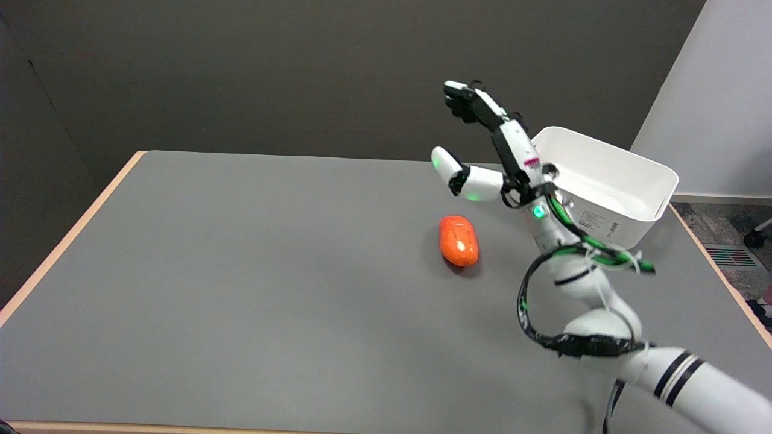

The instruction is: Pick up mango.

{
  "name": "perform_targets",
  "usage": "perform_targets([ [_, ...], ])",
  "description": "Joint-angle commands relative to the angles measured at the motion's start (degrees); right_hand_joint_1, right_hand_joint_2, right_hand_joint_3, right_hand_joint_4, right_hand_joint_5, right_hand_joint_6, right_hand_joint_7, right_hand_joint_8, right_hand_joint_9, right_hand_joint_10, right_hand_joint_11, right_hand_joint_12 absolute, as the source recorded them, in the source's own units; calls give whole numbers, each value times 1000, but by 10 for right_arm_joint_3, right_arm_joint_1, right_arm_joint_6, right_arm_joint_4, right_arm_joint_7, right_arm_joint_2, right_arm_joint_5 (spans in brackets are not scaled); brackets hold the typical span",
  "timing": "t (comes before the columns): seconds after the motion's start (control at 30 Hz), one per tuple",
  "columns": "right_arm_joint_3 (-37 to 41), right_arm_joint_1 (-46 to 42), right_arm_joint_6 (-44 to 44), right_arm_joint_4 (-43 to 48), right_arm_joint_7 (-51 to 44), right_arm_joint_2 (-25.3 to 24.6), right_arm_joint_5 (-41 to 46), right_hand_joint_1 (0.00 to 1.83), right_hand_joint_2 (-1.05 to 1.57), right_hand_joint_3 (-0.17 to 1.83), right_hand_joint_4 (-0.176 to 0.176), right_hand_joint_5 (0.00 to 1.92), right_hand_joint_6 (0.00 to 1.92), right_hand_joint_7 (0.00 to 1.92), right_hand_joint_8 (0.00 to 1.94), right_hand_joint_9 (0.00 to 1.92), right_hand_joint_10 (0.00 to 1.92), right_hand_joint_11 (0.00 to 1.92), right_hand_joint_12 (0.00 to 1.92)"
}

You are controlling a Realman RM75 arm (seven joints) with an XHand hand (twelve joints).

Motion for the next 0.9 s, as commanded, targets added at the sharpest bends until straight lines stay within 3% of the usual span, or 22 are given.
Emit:
perform_targets([
  [0.03,81,29,-313,-61,34,246,-115,631,579,889,47,180,370,213,304,83,690,-1,1126],
  [0.23,102,-18,-321,-34,77,307,-116,571,532,932,44,97,400,108,331,5,564,-1,1004],
  [0.33,104,-47,-321,-26,97,338,-116,559,547,862,45,123,323,131,251,-1,519,-1,961],
  [0.47,148,-129,-321,-36,134,370,-116,490,535,834,43,119,316,124,246,-1,458,-1,895],
  [0.53,174,-169,-317,-50,152,376,-116,550,498,947,46,54,454,50,381,0,405,-1,841],
  [0.7,253,-252,-318,-129,156,355,-116,528,503,950,39,63,456,60,399,-1,434,-1,867],
  [0.9,307,-311,-354,-210,148,284,-116,512,498,947,35,68,457,64,405,-1,435,-1,864],
])
